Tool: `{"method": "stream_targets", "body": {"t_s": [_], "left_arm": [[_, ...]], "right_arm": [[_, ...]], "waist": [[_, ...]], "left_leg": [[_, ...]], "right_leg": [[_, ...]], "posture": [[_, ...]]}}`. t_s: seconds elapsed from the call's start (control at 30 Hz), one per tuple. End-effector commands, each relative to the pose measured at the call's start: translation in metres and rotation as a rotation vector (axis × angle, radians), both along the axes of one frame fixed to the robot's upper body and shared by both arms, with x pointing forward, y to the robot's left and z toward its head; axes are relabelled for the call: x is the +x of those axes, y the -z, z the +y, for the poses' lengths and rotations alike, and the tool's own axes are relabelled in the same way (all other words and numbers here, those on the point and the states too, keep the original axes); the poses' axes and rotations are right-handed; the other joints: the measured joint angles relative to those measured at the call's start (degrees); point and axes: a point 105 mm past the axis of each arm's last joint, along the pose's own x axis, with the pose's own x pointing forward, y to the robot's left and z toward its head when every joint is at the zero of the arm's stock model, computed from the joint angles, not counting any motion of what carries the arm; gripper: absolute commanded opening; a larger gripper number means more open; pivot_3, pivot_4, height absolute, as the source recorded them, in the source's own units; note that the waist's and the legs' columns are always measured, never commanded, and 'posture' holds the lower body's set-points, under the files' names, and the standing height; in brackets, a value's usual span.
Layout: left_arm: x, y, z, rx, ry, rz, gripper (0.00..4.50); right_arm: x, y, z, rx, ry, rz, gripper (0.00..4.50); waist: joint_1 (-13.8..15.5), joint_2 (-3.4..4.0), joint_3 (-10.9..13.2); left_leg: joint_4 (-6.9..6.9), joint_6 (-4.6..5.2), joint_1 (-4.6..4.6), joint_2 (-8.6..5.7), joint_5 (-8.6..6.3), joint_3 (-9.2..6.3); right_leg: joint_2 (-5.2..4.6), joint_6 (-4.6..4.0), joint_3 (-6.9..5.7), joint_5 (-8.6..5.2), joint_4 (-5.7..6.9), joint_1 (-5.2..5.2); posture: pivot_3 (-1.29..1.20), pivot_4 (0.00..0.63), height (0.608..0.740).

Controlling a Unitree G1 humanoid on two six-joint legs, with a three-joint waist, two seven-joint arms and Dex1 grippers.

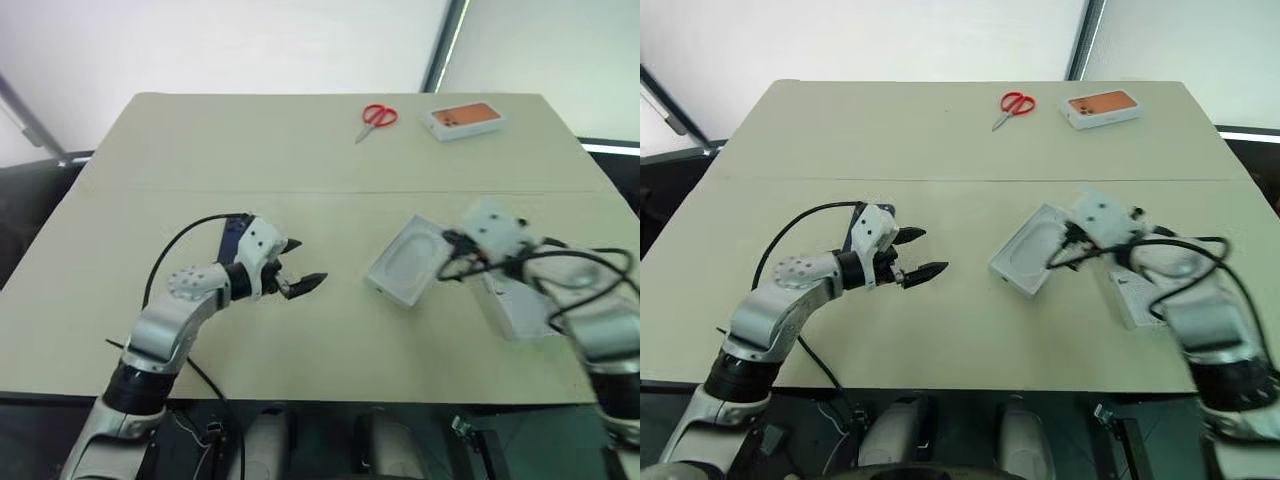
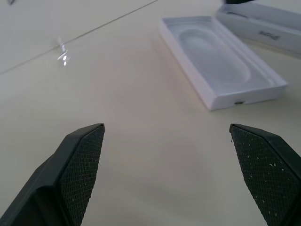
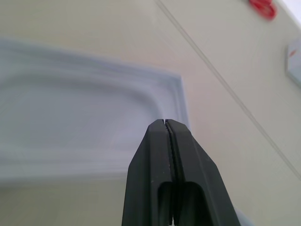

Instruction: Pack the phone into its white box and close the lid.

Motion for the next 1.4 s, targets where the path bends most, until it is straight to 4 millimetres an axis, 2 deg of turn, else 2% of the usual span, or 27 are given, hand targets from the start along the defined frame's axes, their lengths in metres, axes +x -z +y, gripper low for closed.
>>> {"method": "stream_targets", "body": {"t_s": [0.03, 0.23, 0.33, 0.43, 0.53, 0.63, 0.67, 0.73, 0.8, 0.93, 1.0, 1.07, 1.2, 1.3, 1.4], "left_arm": [[0.014, -0.007, -0.012, -0.025, -0.025, 0.023, 3.65], [0.029, -0.005, -0.056, 0.062, 0.060, 0.007, 0.57], [0.036, -0.004, -0.060, 0.085, 0.048, -0.012, 0.57], [0.039, -0.009, -0.055, 0.058, 0.021, -0.018, 0.57], [0.038, -0.012, -0.041, 0.039, -0.016, -0.018, 0.57], [0.035, -0.012, -0.023, 0.034, -0.065, -0.011, 0.57], [0.035, -0.012, -0.014, 0.031, -0.093, -0.007, 0.53], [0.034, -0.015, 0.003, 0.022, -0.146, -0.006, 0.52], [0.031, -0.019, 0.016, 0.012, -0.177, -0.012, 0.52], [0.019, -0.024, 0.041, -0.004, -0.195, -0.032, 0.52], [0.011, -0.025, 0.056, -0.026, -0.210, -0.023, 0.52], [0.000, -0.025, 0.069, -0.047, -0.206, -0.013, 0.52], [-0.022, -0.020, 0.075, -0.050, -0.148, 0.002, 0.52], [-0.026, -0.014, 0.076, -0.017, -0.141, 0.008, 0.52], [-0.025, -0.013, 0.075, -0.015, -0.142, 0.004, 0.52]], "right_arm": [[-0.015, -0.007, 0.003, -0.009, -0.064, 0.015, 0.00], [-0.024, 0.006, 0.005, -0.044, -0.076, 0.068, 0.00], [-0.024, 0.008, 0.008, -0.053, -0.077, 0.064, 0.00], [-0.022, 0.002, 0.014, -0.031, -0.097, 0.025, 0.00], [-0.021, -0.006, 0.027, 0.010, -0.148, 0.000, 0.00], [-0.024, -0.005, 0.041, 0.074, -0.202, 0.036, 0.00], [-0.025, -0.007, 0.050, 0.160, -0.218, 0.062, 0.25], [-0.025, -0.009, 0.068, 0.221, -0.262, 0.078, 0.95], [-0.024, -0.007, 0.080, 0.212, -0.282, 0.072, 1.86], [-0.032, 0.007, 0.107, 0.197, -0.356, 0.112, 4.02], [-0.037, 0.017, 0.115, 0.185, -0.373, 0.148, 4.02], [-0.034, 0.026, 0.113, 0.168, -0.327, 0.175, 4.02], [-0.036, 0.035, 0.110, 0.153, -0.299, 0.223, 4.02], [-0.037, 0.041, 0.110, 0.144, -0.285, 0.242, 3.13], [-0.037, 0.045, 0.110, 0.128, -0.280, 0.235, 1.61]], "waist": [[-0.2, -0.01, 0.0], [-1.1, 0.01, 0.0], [-1.2, 0.01, 0.0], [-1.2, 0.01, 0.0], [-1.2, 0.01, 0.0], [-1.2, 0.00, 0.0], [-1.2, 0.00, 0.0], [-1.2, 0.01, 0.0], [-1.1, 0.02, 0.0], [-1.0, 0.01, 0.0], [-1.0, 0.02, 0.0], [-1.1, 0.02, 0.0], [-1.0, 0.02, 0.0], [-0.8, 0.02, 0.0], [-1.0, 0.02, 0.0]], "left_leg": [[0.00, 0.01, 0.01, -0.01, 0.00, 0.02], [-0.02, -0.01, 0.08, 0.00, 0.01, 0.03], [-0.02, -0.01, 0.09, 0.01, 0.01, 0.05], [-0.04, -0.03, 0.10, 0.04, 0.02, 0.03], [-0.03, -0.05, 0.09, 0.04, 0.03, 0.03], [-0.04, -0.11, 0.10, 0.06, 0.06, -0.01], [-0.05, -0.11, 0.09, 0.07, 0.06, -0.02], [-0.04, -0.11, 0.10, 0.08, 0.07, -0.02], [-0.04, -0.11, 0.08, 0.07, 0.07, -0.03], [-0.03, -0.15, 0.07, 0.04, 0.09, -0.04], [-0.04, -0.15, 0.06, 0.03, 0.08, -0.04], [-0.04, -0.13, 0.06, 0.05, 0.07, -0.05], [-0.06, -0.08, 0.07, 0.06, 0.04, -0.06], [-0.06, -0.06, 0.07, 0.04, 0.03, -0.06], [-0.06, -0.05, 0.07, 0.04, 0.02, -0.06]], "right_leg": [[0.00, 0.00, 0.01, 0.00, 0.00, 0.00], [0.04, 0.00, 0.00, 0.00, 0.07, 0.00], [0.02, 0.00, 0.02, 0.00, 0.05, 0.00], [0.04, 0.00, 0.02, 0.00, 0.06, -0.02], [0.00, 0.00, 0.02, 0.00, 0.05, -0.02], [0.01, 0.00, 0.02, 0.00, 0.05, -0.02], [0.02, 0.00, 0.02, 0.00, 0.05, -0.01], [0.02, 0.00, 0.02, 0.00, 0.05, 0.00], [0.01, 0.00, 0.02, 0.00, 0.05, -0.03], [-0.02, 0.00, 0.02, 0.00, 0.02, -0.02], [-0.03, 0.00, 0.02, 0.00, 0.00, -0.02], [-0.03, 0.00, 0.02, 0.00, 0.00, -0.03], [-0.03, -0.01, 0.03, -0.01, 0.01, -0.04], [-0.05, -0.01, 0.02, -0.01, -0.01, -0.02], [-0.05, -0.01, 0.02, -0.01, -0.01, -0.02]], "posture": [[0.00, 0.150, 0.697], [0.00, 0.150, 0.697], [0.00, 0.150, 0.697], [0.00, 0.150, 0.697], [0.00, 0.150, 0.697], [0.00, 0.150, 0.697], [0.00, 0.150, 0.697], [0.00, 0.150, 0.697], [0.00, 0.150, 0.697], [0.00, 0.150, 0.697], [0.00, 0.150, 0.697], [0.00, 0.150, 0.697], [0.00, 0.150, 0.697], [0.00, 0.150, 0.697], [0.00, 0.150, 0.697]]}}
